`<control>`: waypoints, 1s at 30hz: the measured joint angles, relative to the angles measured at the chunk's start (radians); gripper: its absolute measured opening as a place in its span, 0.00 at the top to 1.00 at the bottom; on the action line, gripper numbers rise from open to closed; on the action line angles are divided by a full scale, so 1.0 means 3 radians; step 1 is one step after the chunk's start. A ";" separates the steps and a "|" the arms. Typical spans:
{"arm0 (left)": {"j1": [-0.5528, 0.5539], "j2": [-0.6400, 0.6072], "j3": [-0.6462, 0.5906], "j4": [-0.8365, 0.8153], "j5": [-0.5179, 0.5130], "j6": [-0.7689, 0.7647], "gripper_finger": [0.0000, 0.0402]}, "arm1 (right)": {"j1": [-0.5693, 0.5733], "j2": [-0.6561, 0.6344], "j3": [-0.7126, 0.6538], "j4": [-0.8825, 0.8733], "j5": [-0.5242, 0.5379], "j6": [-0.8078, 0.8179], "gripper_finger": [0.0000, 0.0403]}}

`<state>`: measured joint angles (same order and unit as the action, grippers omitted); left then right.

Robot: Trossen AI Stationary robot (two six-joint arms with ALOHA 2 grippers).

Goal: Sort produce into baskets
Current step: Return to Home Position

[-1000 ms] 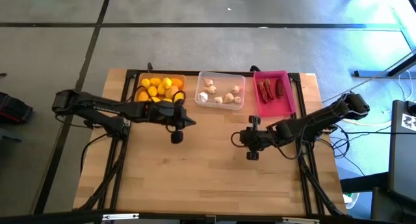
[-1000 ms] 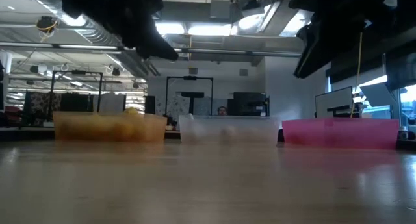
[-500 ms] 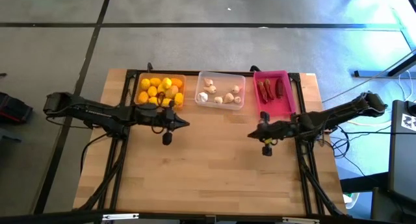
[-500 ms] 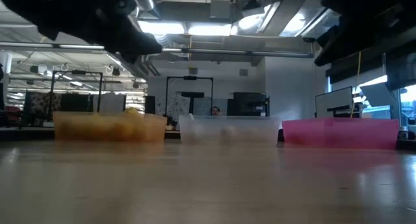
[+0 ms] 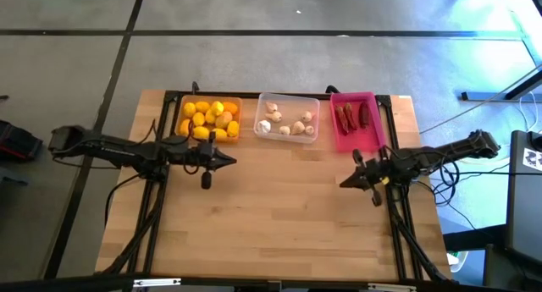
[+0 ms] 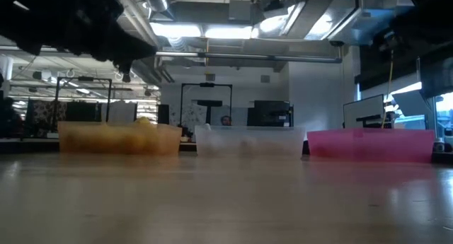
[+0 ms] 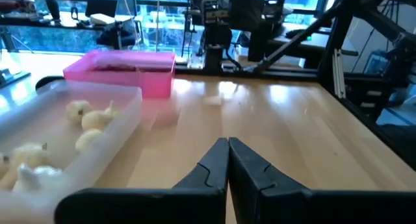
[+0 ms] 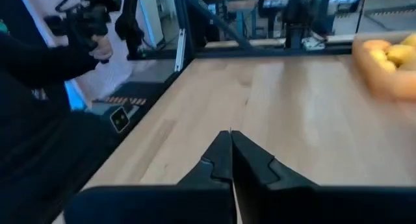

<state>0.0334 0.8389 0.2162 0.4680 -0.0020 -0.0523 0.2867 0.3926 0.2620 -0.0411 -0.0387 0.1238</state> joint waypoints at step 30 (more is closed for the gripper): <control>0.0000 -0.1788 -0.0693 -0.0477 0.0058 -0.0107 0.99 | 0.0003 -0.1300 -0.0607 -0.0295 0.0446 -0.0029 0.99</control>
<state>0.0334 0.3026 0.0082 0.3247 0.0154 -0.0845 0.2874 0.0025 0.0801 -0.1296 0.0952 0.1150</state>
